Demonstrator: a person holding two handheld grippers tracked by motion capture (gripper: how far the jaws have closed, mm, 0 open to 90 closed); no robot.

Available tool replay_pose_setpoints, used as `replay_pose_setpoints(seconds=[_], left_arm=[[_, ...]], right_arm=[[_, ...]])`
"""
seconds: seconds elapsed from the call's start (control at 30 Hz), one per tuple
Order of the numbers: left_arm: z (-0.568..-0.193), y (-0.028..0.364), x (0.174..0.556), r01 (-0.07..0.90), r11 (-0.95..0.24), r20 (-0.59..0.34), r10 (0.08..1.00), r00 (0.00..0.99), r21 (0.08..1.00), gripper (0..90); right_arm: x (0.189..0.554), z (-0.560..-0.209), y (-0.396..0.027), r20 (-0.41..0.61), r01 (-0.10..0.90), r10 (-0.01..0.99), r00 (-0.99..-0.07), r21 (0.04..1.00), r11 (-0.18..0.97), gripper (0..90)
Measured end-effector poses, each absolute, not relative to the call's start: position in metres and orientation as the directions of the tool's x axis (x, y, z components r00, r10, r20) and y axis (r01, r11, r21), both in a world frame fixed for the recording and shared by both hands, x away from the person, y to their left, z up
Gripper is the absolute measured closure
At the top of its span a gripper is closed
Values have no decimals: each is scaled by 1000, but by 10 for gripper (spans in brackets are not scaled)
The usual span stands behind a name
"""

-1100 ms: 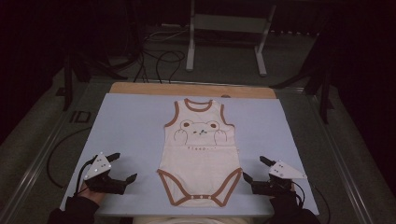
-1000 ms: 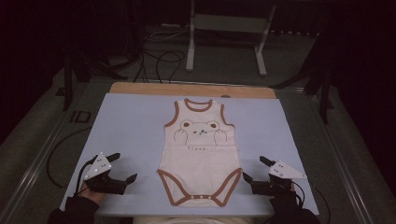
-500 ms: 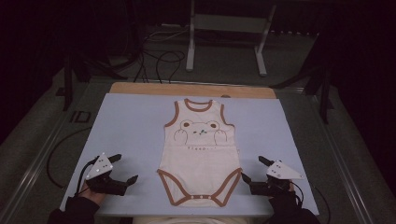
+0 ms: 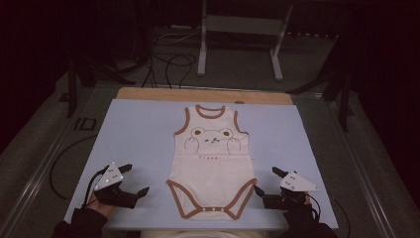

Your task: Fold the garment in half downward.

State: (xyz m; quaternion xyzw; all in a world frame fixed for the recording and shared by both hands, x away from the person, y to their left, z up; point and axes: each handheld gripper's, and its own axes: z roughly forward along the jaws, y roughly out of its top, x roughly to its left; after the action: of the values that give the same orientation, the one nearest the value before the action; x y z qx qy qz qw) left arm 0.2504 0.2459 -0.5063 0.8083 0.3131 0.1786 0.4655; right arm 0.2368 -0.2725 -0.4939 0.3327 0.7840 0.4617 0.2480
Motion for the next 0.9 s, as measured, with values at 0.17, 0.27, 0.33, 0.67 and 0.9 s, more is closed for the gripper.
replay_pose_setpoints(seconds=[0.17, 0.27, 0.33, 0.67, 0.9], left_arm=[[-505, 237, 249, 327, -397, 8, 646, 763, 857, 2], [-501, 231, 248, 323, -428, 16, 623, 782, 844, 2], [-499, 230, 247, 317, -426, 17, 618, 786, 848, 2], [-474, 224, 247, 289, -474, 38, 567, 823, 832, 2], [-452, 220, 256, 268, -460, 31, 545, 838, 846, 2]], right_arm=[[233, -488, -266, -86, 286, 738, -669, 887, 363, 100], [232, -483, -263, -90, 282, 738, -669, 888, 364, 100], [232, -481, -263, -87, 278, 734, -673, 891, 360, 100], [228, -447, -258, -110, 242, 713, -692, 895, 373, 100], [237, -427, -259, -120, 235, 717, -686, 897, 375, 101]])
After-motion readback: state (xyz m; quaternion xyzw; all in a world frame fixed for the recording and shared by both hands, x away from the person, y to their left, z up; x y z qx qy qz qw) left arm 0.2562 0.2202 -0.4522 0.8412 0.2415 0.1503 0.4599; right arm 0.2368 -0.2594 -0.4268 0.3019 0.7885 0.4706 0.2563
